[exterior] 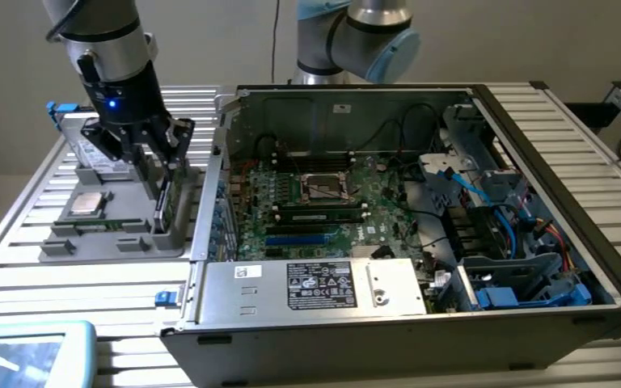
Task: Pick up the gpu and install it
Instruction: 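Pick up the gpu and move the gpu toward the slot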
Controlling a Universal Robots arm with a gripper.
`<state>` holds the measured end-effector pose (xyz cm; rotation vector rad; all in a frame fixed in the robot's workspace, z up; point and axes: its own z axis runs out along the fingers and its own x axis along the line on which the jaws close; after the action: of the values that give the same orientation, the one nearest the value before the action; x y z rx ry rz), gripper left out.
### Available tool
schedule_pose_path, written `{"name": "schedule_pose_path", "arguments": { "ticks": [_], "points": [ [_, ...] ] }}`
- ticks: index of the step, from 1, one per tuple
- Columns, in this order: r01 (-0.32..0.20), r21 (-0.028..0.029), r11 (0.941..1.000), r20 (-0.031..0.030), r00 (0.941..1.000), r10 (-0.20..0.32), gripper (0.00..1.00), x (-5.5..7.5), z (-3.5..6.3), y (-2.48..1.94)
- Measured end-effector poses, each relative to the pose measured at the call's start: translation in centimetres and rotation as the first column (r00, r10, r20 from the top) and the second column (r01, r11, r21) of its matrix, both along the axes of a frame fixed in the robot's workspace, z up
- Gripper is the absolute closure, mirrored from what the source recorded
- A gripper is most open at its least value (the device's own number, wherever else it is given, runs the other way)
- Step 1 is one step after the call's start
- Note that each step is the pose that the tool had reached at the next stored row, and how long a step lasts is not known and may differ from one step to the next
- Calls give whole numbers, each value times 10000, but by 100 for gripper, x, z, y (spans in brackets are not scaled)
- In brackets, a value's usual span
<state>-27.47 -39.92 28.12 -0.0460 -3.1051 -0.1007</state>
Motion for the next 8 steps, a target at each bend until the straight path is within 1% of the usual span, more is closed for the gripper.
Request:
{"name": "schedule_pose_path", "arguments": {
  "ticks": [2,3,4,8],
  "points": [
    [-9,117,9999,0,10000,9,56,0,-19,-5],
    [-13,164,9999,1,10000,13,56,0,-32,-5],
    [-14,191,9998,1,10000,14,56,0,-50,-5],
    [-19,227,9997,-1,10000,19,56,0,-122,-6]
  ]
}}
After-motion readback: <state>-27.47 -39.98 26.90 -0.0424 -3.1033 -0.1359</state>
